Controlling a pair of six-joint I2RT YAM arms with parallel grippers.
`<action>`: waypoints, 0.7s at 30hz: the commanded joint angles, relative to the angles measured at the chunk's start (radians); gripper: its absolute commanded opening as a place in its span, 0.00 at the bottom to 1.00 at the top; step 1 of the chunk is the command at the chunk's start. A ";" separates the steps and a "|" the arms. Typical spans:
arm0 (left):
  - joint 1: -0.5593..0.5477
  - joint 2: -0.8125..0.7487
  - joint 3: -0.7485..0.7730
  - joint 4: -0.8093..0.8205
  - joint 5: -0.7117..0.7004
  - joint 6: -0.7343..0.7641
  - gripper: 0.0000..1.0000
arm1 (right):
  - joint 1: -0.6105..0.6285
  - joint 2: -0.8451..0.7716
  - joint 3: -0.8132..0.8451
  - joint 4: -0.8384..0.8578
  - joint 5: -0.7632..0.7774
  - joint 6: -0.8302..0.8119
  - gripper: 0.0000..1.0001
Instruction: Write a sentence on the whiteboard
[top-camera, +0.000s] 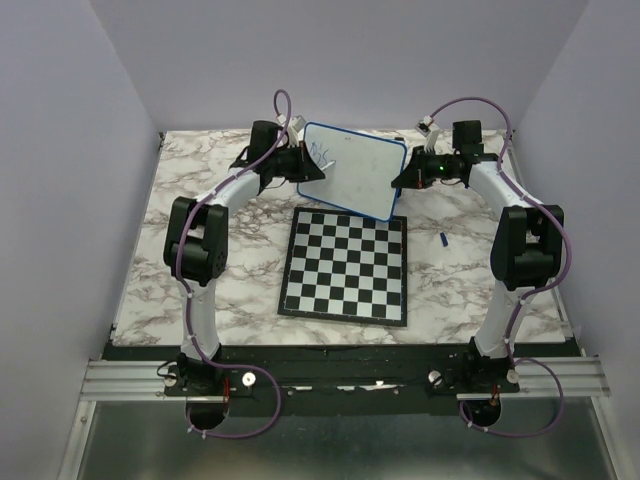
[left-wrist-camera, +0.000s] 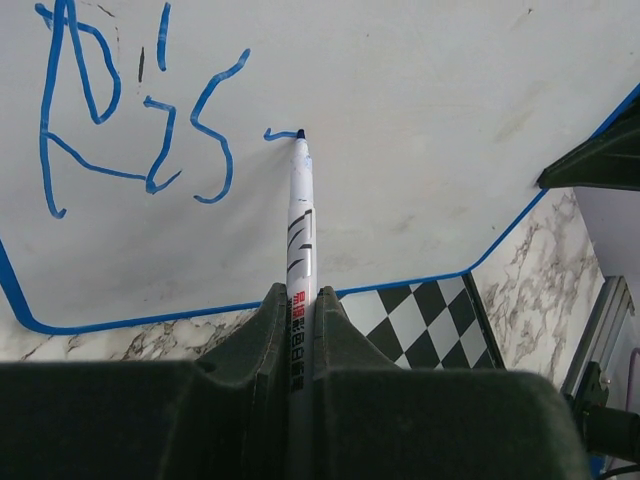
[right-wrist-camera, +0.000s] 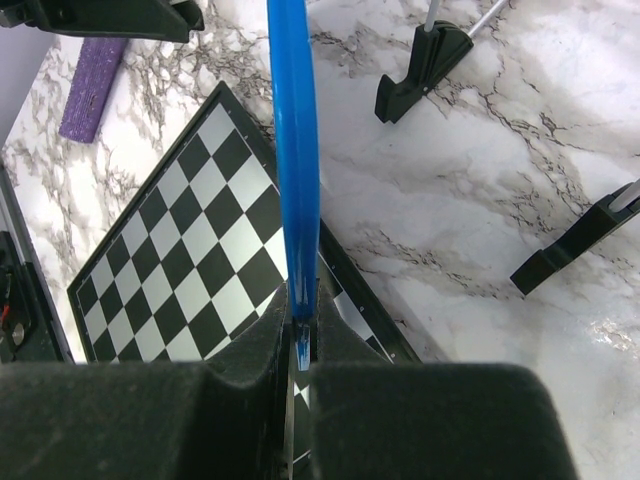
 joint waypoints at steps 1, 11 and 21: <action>-0.006 0.035 0.054 0.008 -0.010 -0.018 0.00 | 0.009 0.013 0.018 -0.004 -0.022 -0.028 0.00; 0.008 0.048 0.086 0.003 -0.030 -0.033 0.00 | 0.009 0.012 0.018 -0.004 -0.023 -0.030 0.00; 0.038 0.048 0.041 -0.003 -0.059 -0.033 0.00 | 0.008 0.012 0.019 -0.006 -0.023 -0.028 0.00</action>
